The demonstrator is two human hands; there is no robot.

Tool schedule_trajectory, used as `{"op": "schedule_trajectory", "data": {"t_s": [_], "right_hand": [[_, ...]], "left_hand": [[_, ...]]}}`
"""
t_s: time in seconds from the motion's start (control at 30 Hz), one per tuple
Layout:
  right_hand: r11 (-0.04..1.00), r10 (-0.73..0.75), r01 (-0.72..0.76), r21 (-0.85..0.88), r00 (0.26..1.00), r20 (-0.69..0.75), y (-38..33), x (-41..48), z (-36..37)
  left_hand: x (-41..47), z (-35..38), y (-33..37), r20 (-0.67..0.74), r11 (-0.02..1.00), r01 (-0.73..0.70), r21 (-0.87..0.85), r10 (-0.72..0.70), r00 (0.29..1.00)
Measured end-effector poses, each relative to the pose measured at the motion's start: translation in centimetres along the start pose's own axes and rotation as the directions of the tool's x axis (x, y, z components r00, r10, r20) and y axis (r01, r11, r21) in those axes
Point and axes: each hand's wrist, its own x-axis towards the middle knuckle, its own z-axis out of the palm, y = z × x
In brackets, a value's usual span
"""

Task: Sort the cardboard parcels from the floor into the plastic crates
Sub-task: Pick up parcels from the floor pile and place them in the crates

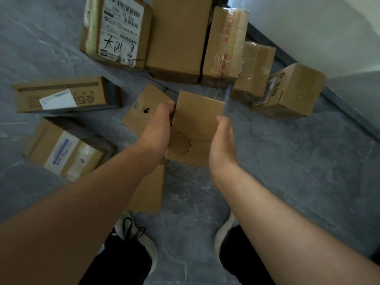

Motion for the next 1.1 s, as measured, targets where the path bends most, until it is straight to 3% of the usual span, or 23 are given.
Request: {"op": "schedule_trajectory", "data": {"t_s": [0.27,0.63,0.9,1.1], "right_hand": [[0.993,-0.05,0.05,0.109,0.999,-0.003,-6.0,-10.7,-3.5],[0.935,-0.28,0.283,0.214,0.959,-0.045,-18.5,-29.6,-9.6],[0.853,-0.351,0.365,0.372,0.93,-0.107,-24.0,-44.0,-11.1],[0.774,-0.42,0.507,0.38,0.859,-0.293,-29.5,-55.2,-13.0]], "left_hand": [[-11.5,-2.2,5.3,0.001,0.996,-0.055,-0.077,0.055,0.998],[-30.0,-6.4,16.9,0.004,0.962,-0.223,-0.159,0.227,0.974],[-43.0,-12.7,24.4,0.089,0.898,-0.412,-0.156,0.428,0.899],[-53.5,-16.4,29.6,0.178,0.812,-0.545,-0.207,0.579,0.796]]}}
